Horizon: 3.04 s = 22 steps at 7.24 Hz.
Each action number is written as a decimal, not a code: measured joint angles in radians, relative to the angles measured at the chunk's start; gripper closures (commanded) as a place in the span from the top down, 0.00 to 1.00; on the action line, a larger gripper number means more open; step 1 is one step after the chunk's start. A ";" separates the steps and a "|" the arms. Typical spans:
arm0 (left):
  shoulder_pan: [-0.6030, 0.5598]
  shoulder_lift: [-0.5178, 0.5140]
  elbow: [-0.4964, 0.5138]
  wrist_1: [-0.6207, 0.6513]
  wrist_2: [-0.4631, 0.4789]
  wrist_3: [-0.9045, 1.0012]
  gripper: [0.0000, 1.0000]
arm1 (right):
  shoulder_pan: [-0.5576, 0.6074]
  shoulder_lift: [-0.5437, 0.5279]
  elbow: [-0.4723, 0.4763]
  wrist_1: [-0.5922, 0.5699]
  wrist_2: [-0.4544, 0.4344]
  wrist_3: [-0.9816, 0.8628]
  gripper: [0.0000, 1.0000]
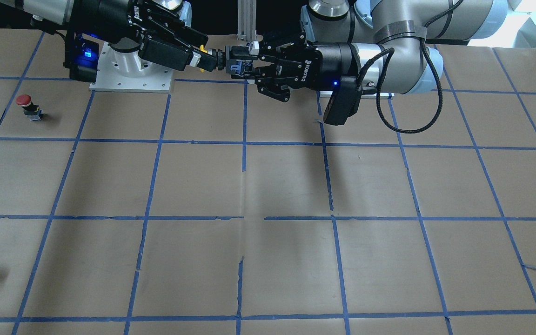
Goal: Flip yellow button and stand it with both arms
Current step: 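Hold the button up with the left gripper while the right gripper reaches for the cap, then close the right gripper on the yellow cap and open the left gripper, then carry the button beside the green button with the right gripper while the left arm withdraws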
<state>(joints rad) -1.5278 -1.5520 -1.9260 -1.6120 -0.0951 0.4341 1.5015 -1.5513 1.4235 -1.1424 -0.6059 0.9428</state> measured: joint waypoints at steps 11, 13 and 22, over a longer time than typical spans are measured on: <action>0.099 0.009 0.016 0.193 0.366 -0.247 1.00 | -0.012 -0.032 -0.001 -0.095 -0.390 -0.159 0.20; 0.108 0.007 0.037 0.228 0.651 -0.249 1.00 | -0.014 -0.037 0.003 -0.108 -0.629 -0.475 0.20; 0.013 -0.014 0.329 0.092 1.682 -0.251 1.00 | -0.363 -0.029 0.495 -1.029 -1.022 -1.710 0.16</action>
<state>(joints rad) -1.5149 -1.5656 -1.5974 -1.5205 1.5867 0.1836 1.1390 -1.5803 1.9183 -2.1710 -1.6281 -0.7673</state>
